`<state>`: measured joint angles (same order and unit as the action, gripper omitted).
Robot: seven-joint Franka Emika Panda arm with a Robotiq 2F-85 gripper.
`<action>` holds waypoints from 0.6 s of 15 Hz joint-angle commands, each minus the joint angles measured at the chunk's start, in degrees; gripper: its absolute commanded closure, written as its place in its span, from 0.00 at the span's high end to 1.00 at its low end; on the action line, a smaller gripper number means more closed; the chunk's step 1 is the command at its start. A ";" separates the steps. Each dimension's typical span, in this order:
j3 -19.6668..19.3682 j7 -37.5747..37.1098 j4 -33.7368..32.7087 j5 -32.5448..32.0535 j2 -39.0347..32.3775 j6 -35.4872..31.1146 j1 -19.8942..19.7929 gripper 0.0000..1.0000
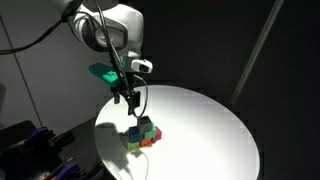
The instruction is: Pick up the gray block and put it between the green and the blue blocks tops
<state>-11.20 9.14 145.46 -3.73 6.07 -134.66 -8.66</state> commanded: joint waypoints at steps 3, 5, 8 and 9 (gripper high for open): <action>2.20 -6.02 0.02 -0.28 5.79 5.53 0.11 1.00; 3.13 -9.65 -0.47 -0.39 7.38 7.78 0.10 1.00; 5.18 -16.18 -0.81 -0.62 9.29 9.46 0.24 1.00; 5.91 -18.29 -0.94 -0.79 9.88 9.90 0.26 1.00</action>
<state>-7.05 -3.28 145.20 -3.73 13.40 -127.55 -8.43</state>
